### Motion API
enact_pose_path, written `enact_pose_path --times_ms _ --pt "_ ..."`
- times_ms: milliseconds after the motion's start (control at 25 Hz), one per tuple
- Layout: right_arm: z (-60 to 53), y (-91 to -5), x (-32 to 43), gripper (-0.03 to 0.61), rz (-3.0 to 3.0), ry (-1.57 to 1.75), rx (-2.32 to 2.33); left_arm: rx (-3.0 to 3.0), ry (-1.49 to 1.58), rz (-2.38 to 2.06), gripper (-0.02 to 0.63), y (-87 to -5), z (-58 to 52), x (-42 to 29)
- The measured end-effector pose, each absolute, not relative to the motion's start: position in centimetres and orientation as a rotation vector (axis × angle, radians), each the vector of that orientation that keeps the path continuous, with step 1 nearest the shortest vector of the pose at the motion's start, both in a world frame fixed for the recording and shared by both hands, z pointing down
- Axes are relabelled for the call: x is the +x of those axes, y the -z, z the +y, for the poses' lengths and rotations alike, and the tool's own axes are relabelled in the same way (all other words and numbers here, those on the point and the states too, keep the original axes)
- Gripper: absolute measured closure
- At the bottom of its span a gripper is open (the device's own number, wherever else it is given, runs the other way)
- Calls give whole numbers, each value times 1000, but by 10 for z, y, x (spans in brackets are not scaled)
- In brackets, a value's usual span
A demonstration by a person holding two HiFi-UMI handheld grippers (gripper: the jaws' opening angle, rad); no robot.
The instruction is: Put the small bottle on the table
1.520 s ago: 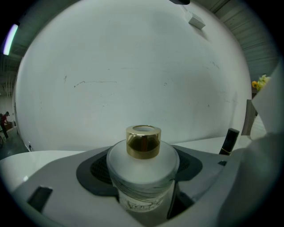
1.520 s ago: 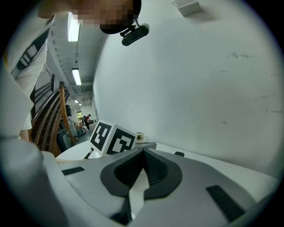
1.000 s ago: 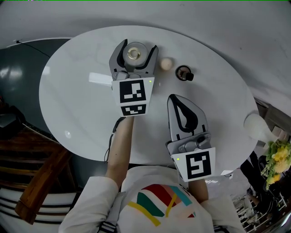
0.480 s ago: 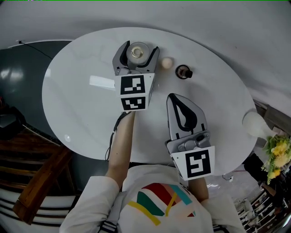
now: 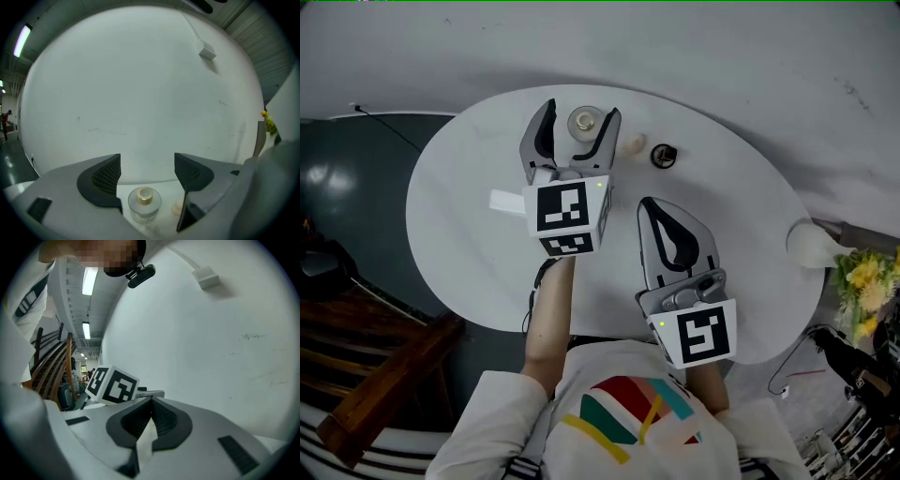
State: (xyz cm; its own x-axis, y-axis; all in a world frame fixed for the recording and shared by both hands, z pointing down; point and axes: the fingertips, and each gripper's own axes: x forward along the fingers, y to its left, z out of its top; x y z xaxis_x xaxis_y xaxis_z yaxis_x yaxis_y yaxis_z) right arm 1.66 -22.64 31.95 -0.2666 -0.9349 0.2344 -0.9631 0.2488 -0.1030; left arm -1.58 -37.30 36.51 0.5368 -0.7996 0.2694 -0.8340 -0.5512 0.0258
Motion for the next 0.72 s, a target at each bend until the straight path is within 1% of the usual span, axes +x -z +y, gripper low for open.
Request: enact_pose_path --times_ms 320,360,400,520,640,720 --pt "-198 -280 30 568 -2378 -226 1934 2767 -174 -1481 276 -257 -303 -38" --pt "-194 -275 29 566 -2378 -208 1945 2783 -122 -1502 302 -245 -292 -42" --pt "-190 -270 28 566 -2379 -189 1952 2794 -78 -1528 358 -235 -280 -46" --pt "-178 -257 22 568 -2386 -136 1956 2795 -21 -1580 489 -219 -247 -59" --pt "-166 -249 14 566 -2381 -85 1939 2787 -17 -1606 563 -216 -214 -70" --pt "-157 -250 9 566 -2359 -76 1922 2784 -35 -1606 591 -221 -194 -75"
